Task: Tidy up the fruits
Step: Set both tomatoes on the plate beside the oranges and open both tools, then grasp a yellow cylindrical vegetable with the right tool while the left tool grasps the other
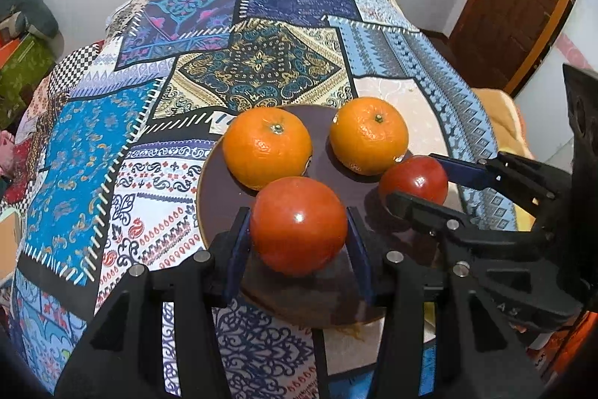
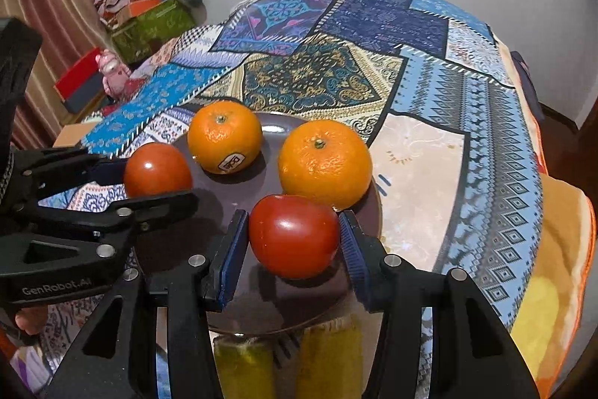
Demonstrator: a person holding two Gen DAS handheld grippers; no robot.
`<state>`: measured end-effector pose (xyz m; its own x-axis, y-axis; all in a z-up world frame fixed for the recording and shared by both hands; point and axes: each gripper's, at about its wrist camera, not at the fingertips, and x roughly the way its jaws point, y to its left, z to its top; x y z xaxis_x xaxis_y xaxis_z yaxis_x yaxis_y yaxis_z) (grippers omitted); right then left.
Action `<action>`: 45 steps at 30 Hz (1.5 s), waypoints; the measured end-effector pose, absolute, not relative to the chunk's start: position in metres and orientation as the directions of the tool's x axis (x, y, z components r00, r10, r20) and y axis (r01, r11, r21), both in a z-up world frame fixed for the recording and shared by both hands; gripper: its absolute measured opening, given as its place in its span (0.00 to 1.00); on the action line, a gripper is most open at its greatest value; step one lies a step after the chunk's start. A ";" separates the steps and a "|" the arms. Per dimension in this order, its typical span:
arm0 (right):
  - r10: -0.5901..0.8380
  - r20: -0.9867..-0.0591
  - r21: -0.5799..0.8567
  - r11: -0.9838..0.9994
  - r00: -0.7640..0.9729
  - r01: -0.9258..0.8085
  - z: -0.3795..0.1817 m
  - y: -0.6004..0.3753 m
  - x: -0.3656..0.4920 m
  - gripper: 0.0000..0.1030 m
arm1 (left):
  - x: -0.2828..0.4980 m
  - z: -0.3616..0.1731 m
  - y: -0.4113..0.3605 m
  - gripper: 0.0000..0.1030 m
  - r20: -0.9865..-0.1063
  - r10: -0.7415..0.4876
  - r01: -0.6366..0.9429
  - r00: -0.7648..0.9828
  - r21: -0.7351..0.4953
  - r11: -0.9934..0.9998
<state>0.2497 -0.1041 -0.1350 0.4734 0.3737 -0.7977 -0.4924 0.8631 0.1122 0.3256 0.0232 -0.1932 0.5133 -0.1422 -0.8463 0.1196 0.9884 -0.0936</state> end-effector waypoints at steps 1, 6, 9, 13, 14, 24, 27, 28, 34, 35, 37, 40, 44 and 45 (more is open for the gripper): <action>0.361 -0.803 0.097 0.865 0.475 -0.493 -0.137 -0.103 0.250 0.45 | 0.327 -0.195 0.023 0.47 -0.848 -0.136 0.122 0.511 -0.085 0.989; 0.362 -0.818 0.110 0.860 0.446 -0.498 -0.145 -0.105 0.255 0.45 | 0.332 -0.202 0.023 0.47 -0.857 -0.138 0.130 0.497 -0.084 0.988; 0.364 -0.825 0.122 0.861 0.432 -0.493 -0.149 -0.105 0.258 0.45 | 0.335 -0.207 0.022 0.47 -0.864 -0.137 0.126 0.484 -0.086 0.988; 0.378 -0.827 0.145 0.859 0.416 -0.492 -0.148 -0.108 0.259 0.46 | 0.338 -0.211 0.024 0.47 -0.871 -0.133 0.108 0.473 -0.093 0.990; 0.382 -0.823 0.149 0.859 0.420 -0.490 -0.147 -0.110 0.258 0.46 | 0.338 -0.210 0.024 0.47 -0.867 -0.126 0.103 0.482 -0.087 0.991; 0.391 -0.782 0.140 0.869 0.485 -0.475 -0.120 -0.124 0.242 0.46 | 0.318 -0.176 0.018 0.48 -0.829 -0.127 0.114 0.545 -0.077 0.990; 0.384 -0.770 0.125 0.873 0.509 -0.471 -0.108 -0.132 0.233 0.46 | 0.307 -0.163 0.017 0.48 -0.819 -0.146 0.117 0.555 -0.097 0.988; 0.380 -0.767 0.117 0.875 0.517 -0.469 -0.104 -0.135 0.230 0.46 | 0.303 -0.160 0.016 0.48 -0.816 -0.152 0.120 0.558 -0.101 0.988; 0.357 -0.763 0.099 0.889 0.539 -0.448 -0.096 -0.158 0.211 0.46 | 0.276 -0.149 0.005 0.49 -0.812 -0.163 0.131 0.560 -0.107 0.986; 0.353 -0.765 0.100 0.891 0.539 -0.443 -0.097 -0.162 0.208 0.47 | 0.271 -0.150 0.002 0.50 -0.815 -0.168 0.134 0.554 -0.112 0.985; 0.349 -0.773 0.108 0.895 0.530 -0.432 -0.101 -0.169 0.200 0.47 | 0.263 -0.152 -0.004 0.51 -0.821 -0.173 0.139 0.544 -0.116 0.984; 0.344 -0.791 0.119 0.898 0.506 -0.424 -0.113 -0.178 0.189 0.47 | 0.252 -0.159 -0.015 0.53 -0.833 -0.179 0.146 0.524 -0.119 0.982; 0.333 -0.818 0.124 0.898 0.470 -0.422 -0.130 -0.182 0.180 0.47 | 0.244 -0.172 -0.030 0.54 -0.851 -0.192 0.153 0.489 -0.132 0.979; 0.333 -0.822 0.127 0.898 0.461 -0.422 -0.134 -0.183 0.179 0.47 | 0.243 -0.176 -0.034 0.54 -0.856 -0.197 0.154 0.478 -0.139 0.978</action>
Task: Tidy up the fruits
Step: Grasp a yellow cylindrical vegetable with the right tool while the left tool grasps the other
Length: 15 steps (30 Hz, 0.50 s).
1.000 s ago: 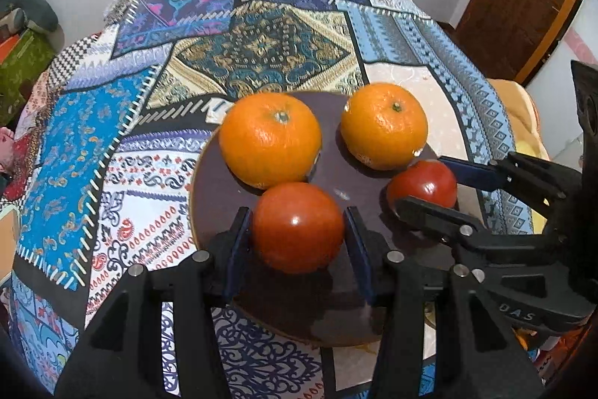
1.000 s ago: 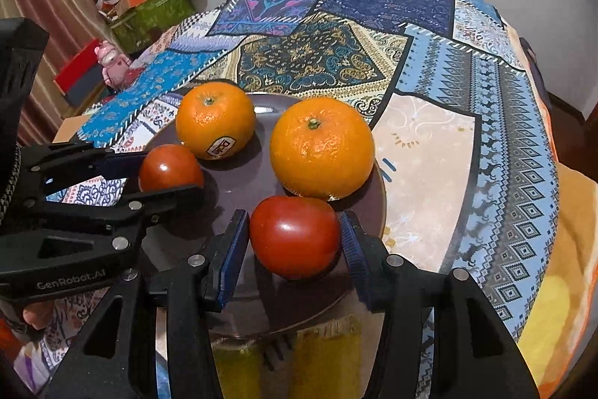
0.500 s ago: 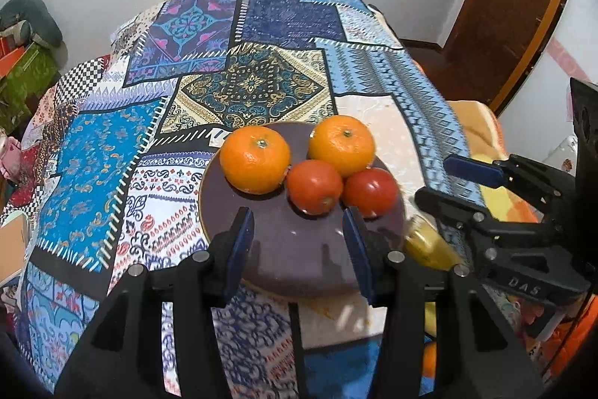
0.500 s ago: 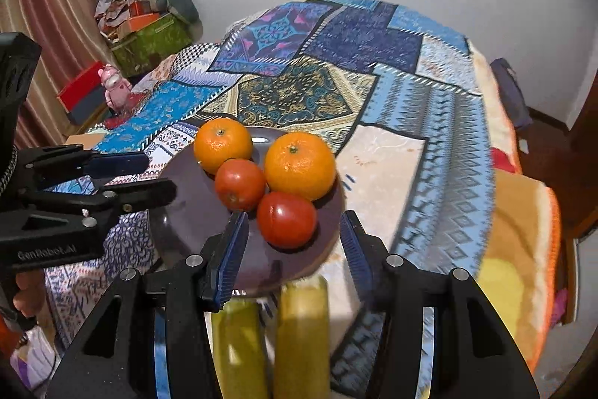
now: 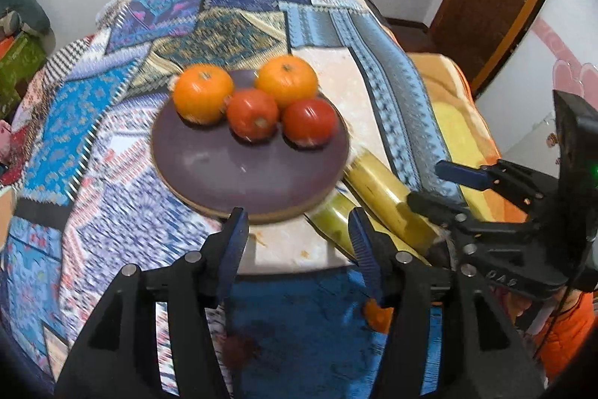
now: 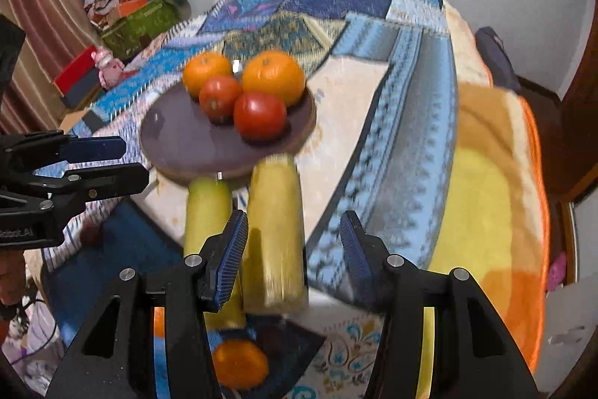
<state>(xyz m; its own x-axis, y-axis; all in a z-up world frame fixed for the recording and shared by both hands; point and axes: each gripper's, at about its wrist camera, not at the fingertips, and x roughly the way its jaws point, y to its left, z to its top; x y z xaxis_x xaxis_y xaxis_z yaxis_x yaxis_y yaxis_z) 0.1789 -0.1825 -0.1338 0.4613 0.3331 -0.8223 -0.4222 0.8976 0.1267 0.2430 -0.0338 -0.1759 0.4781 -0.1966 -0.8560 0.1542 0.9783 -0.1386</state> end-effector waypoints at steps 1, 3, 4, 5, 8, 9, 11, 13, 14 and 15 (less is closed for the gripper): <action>0.332 -0.829 0.129 0.896 0.450 -0.425 -0.139 -0.183 0.178 0.47 | 0.242 -0.180 -0.037 0.54 -0.861 -0.200 0.155 0.468 -0.143 0.978; 0.343 -0.831 0.141 0.891 0.438 -0.431 -0.144 -0.182 0.177 0.47 | 0.241 -0.186 -0.044 0.54 -0.868 -0.200 0.156 0.454 -0.144 0.977; 0.354 -0.829 0.153 0.889 0.433 -0.433 -0.145 -0.182 0.177 0.47 | 0.240 -0.189 -0.047 0.54 -0.872 -0.199 0.156 0.447 -0.143 0.977; 0.360 -0.830 0.162 0.887 0.427 -0.433 -0.147 -0.181 0.178 0.47 | 0.240 -0.191 -0.049 0.54 -0.875 -0.200 0.157 0.442 -0.144 0.977; 0.368 -0.839 0.177 0.881 0.402 -0.438 -0.155 -0.177 0.180 0.46 | 0.238 -0.197 -0.054 0.54 -0.882 -0.201 0.157 0.427 -0.147 0.977; 0.365 -0.844 0.174 0.880 0.393 -0.443 -0.159 -0.175 0.181 0.46 | 0.238 -0.199 -0.055 0.54 -0.883 -0.201 0.155 0.424 -0.147 0.977; 0.384 -0.839 0.194 0.873 0.386 -0.448 -0.162 -0.176 0.180 0.39 | 0.237 -0.203 -0.056 0.54 -0.886 -0.203 0.150 0.416 -0.153 0.977; 0.404 -0.833 0.217 0.867 0.378 -0.448 -0.163 -0.179 0.179 0.35 | 0.237 -0.206 -0.057 0.54 -0.889 -0.211 0.146 0.406 -0.165 0.975; 0.397 -0.832 0.206 0.869 0.387 -0.450 -0.162 -0.179 0.177 0.35 | 0.237 -0.207 -0.057 0.54 -0.887 -0.218 0.142 0.407 -0.175 0.974; 0.388 -0.832 0.191 0.871 0.395 -0.453 -0.162 -0.180 0.174 0.35 | 0.238 -0.208 -0.058 0.54 -0.885 -0.224 0.140 0.408 -0.182 0.973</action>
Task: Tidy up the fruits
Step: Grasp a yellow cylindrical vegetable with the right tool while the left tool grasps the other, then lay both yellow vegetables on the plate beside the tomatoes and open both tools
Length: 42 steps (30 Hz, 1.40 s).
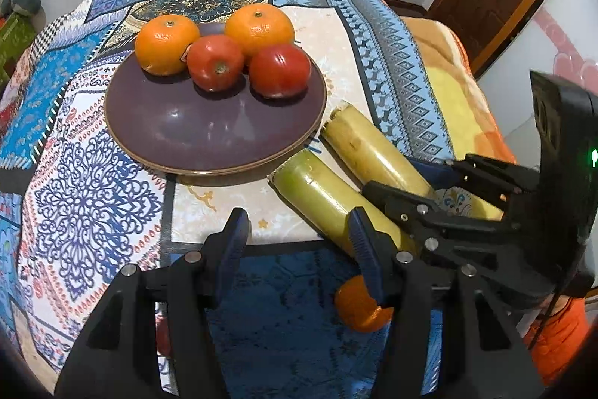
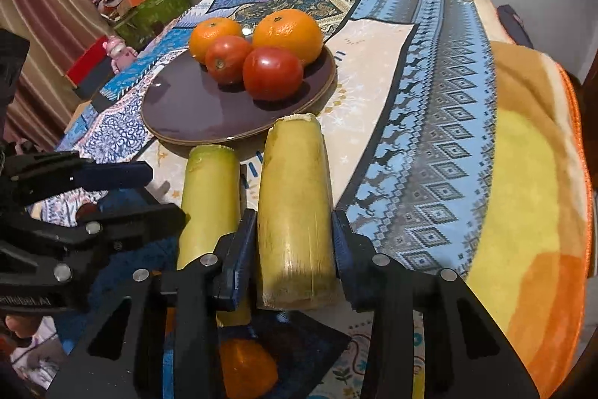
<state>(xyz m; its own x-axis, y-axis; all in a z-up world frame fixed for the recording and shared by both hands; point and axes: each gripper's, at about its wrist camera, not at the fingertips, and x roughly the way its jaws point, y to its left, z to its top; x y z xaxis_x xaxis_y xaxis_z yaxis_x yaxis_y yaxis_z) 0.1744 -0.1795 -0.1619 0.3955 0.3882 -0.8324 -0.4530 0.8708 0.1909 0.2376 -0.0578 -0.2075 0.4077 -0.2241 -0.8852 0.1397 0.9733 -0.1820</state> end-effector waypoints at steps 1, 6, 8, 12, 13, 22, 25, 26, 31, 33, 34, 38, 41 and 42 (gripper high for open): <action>0.381 -0.833 0.179 0.872 0.402 -0.455 -0.161 -0.180 0.171 0.35 | 0.238 -0.207 -0.059 0.54 -0.885 -0.229 0.141 0.406 -0.187 0.972; 0.352 -0.838 0.156 0.887 0.417 -0.435 -0.158 -0.196 0.162 0.35 | 0.241 -0.209 -0.073 0.54 -0.881 -0.262 0.171 0.394 -0.210 0.963; 0.339 -0.838 0.152 0.898 0.428 -0.414 -0.157 -0.205 0.161 0.35 | 0.242 -0.211 -0.080 0.54 -0.882 -0.268 0.186 0.387 -0.210 0.960; 0.311 -0.840 0.153 0.922 0.444 -0.356 -0.156 -0.226 0.155 0.35 | 0.248 -0.220 -0.091 0.57 -0.889 -0.275 0.193 0.366 -0.217 0.957; 0.315 -0.840 0.164 0.923 0.441 -0.347 -0.156 -0.230 0.154 0.35 | 0.250 -0.222 -0.092 0.57 -0.890 -0.281 0.188 0.359 -0.226 0.956; 0.329 -0.841 0.193 0.924 0.429 -0.330 -0.159 -0.235 0.153 0.36 | 0.259 -0.231 -0.115 0.46 -0.896 -0.262 0.233 0.359 -0.186 0.955; 0.334 -0.838 0.197 0.922 0.431 -0.332 -0.160 -0.234 0.157 0.36 | 0.264 -0.232 -0.122 0.39 -0.895 -0.247 0.244 0.372 -0.163 0.956; 0.336 -0.838 0.200 0.922 0.430 -0.331 -0.161 -0.233 0.159 0.36 | 0.265 -0.232 -0.123 0.39 -0.895 -0.242 0.246 0.375 -0.156 0.957; 0.346 -0.831 0.211 0.921 0.436 -0.327 -0.166 -0.232 0.162 0.36 | 0.271 -0.238 -0.122 0.38 -0.900 -0.244 0.250 0.362 -0.158 0.955; 0.342 -0.827 0.204 0.922 0.446 -0.329 -0.165 -0.231 0.161 0.35 | 0.273 -0.239 -0.124 0.36 -0.901 -0.236 0.253 0.365 -0.148 0.956; 0.340 -0.826 0.201 0.923 0.449 -0.329 -0.164 -0.231 0.160 0.35 | 0.274 -0.239 -0.125 0.36 -0.902 -0.232 0.252 0.365 -0.145 0.957; 0.343 -0.823 0.205 0.923 0.453 -0.327 -0.158 -0.232 0.159 0.35 | 0.274 -0.235 -0.122 0.34 -0.902 -0.217 0.234 0.374 -0.135 0.963; 0.344 -0.813 0.207 0.924 0.469 -0.320 -0.151 -0.235 0.159 0.35 | 0.273 -0.227 -0.117 0.34 -0.896 -0.210 0.230 0.390 -0.126 0.965; 0.346 -0.809 0.209 0.925 0.476 -0.317 -0.148 -0.235 0.160 0.35 | 0.271 -0.224 -0.114 0.34 -0.894 -0.212 0.228 0.395 -0.128 0.965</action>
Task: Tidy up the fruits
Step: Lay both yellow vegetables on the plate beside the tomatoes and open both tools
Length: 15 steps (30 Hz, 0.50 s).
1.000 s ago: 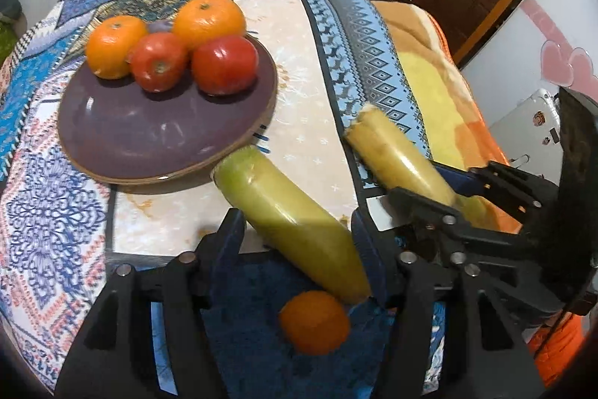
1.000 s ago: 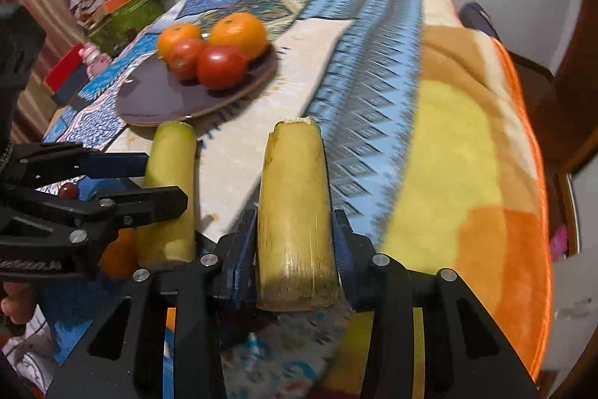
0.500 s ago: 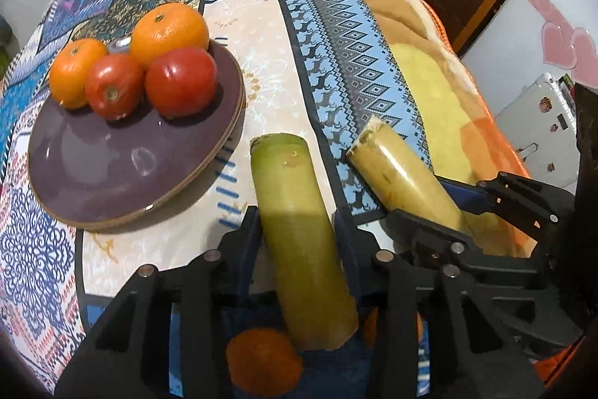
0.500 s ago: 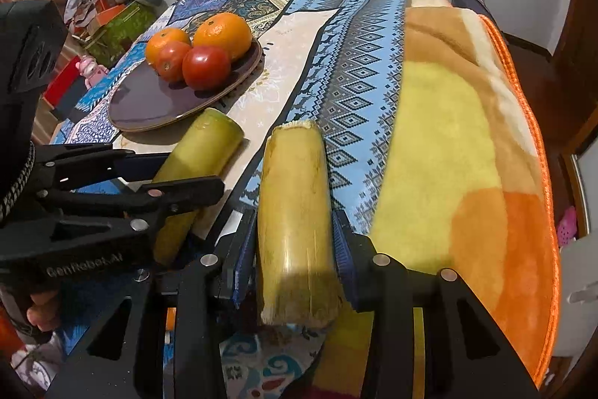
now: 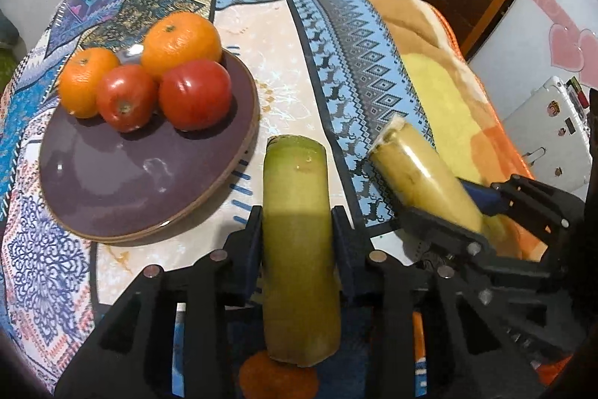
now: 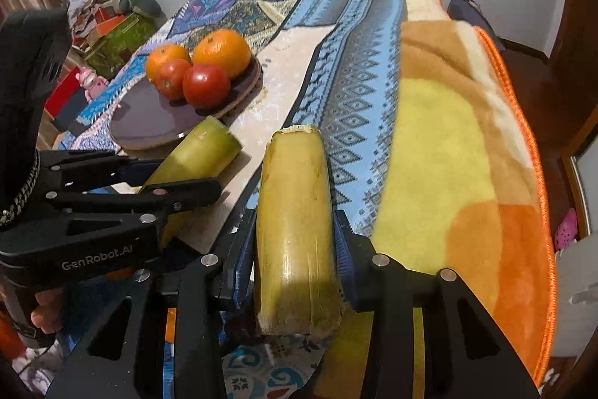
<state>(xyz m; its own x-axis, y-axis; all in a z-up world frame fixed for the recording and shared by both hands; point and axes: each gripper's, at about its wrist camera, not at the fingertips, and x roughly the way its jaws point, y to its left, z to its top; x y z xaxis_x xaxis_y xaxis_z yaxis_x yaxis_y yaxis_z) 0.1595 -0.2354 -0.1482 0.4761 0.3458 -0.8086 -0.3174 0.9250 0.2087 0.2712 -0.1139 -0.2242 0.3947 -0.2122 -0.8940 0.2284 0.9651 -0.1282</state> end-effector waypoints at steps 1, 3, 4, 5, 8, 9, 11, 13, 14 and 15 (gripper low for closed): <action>0.349 -0.805 0.210 0.924 0.480 -0.319 -0.146 -0.235 0.160 0.35 | 0.271 -0.221 -0.112 0.34 -0.891 -0.214 0.226 0.399 -0.131 0.965; 0.352 -0.797 0.211 0.924 0.491 -0.319 -0.140 -0.234 0.160 0.35 | 0.269 -0.212 -0.105 0.34 -0.882 -0.219 0.217 0.416 -0.138 0.966; 0.352 -0.794 0.211 0.924 0.496 -0.319 -0.138 -0.233 0.161 0.35 | 0.268 -0.208 -0.102 0.34 -0.877 -0.220 0.211 0.426 -0.141 0.967; 0.356 -0.789 0.212 0.923 0.501 -0.322 -0.134 -0.231 0.161 0.35 | 0.267 -0.203 -0.097 0.34 -0.871 -0.224 0.205 0.438 -0.145 0.968; 0.364 -0.778 0.210 0.918 0.511 -0.336 -0.126 -0.224 0.163 0.35 | 0.263 -0.187 -0.083 0.34 -0.852 -0.227 0.185 0.472 -0.156 0.970; 0.368 -0.775 0.209 0.916 0.514 -0.342 -0.122 -0.219 0.164 0.35 | 0.262 -0.182 -0.077 0.34 -0.846 -0.225 0.176 0.483 -0.158 0.972; 0.378 -0.769 0.208 0.911 0.516 -0.356 -0.118 -0.212 0.166 0.35 | 0.259 -0.174 -0.067 0.34 -0.837 -0.218 0.161 0.502 -0.157 0.974; 0.384 -0.762 0.205 0.907 0.521 -0.369 -0.113 -0.203 0.168 0.35 | 0.256 -0.166 -0.054 0.34 -0.829 -0.199 0.141 0.523 -0.146 0.979; 0.388 -0.760 0.204 0.904 0.521 -0.376 -0.112 -0.199 0.169 0.35 | 0.255 -0.164 -0.049 0.34 -0.827 -0.191 0.132 0.530 -0.142 0.981; 0.393 -0.757 0.205 0.901 0.521 -0.382 -0.111 -0.195 0.170 0.35 | 0.256 -0.162 -0.042 0.34 -0.825 -0.184 0.121 0.534 -0.141 0.983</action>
